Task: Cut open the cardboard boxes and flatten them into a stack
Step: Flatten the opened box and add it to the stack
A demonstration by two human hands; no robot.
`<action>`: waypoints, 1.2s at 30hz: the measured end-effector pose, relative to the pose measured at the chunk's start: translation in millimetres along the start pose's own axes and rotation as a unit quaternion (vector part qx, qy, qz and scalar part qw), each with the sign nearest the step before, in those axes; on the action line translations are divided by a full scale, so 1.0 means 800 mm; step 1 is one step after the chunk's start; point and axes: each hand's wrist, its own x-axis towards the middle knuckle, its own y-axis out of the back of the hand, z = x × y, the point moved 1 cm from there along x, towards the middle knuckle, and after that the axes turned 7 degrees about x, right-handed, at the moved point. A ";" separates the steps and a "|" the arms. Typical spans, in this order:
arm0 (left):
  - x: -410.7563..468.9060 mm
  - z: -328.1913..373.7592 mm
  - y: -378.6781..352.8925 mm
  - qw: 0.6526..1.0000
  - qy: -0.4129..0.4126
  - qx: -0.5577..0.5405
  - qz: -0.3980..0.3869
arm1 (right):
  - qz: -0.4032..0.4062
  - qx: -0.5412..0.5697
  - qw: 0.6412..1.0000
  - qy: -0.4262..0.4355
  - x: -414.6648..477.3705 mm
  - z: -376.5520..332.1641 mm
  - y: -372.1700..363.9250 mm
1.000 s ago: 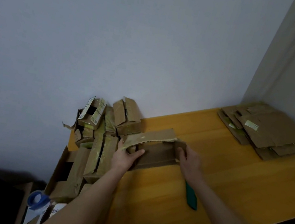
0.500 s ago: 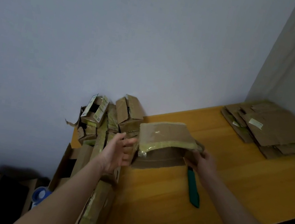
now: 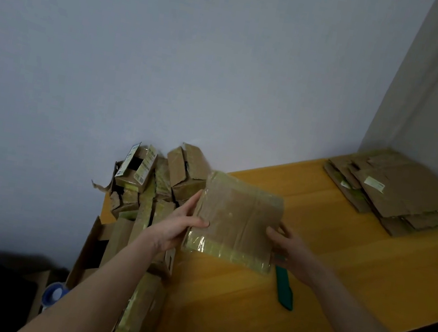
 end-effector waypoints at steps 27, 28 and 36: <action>0.008 -0.003 0.001 0.939 -0.111 0.324 0.039 | 0.157 -0.135 0.978 -0.020 0.014 -0.021 -0.013; 0.006 -0.003 0.005 0.949 -0.095 0.302 0.006 | 0.171 -0.081 0.982 -0.016 0.015 -0.021 -0.011; 0.012 -0.020 0.004 0.985 0.091 0.144 0.012 | 0.233 -0.011 0.971 0.061 0.021 -0.010 -0.012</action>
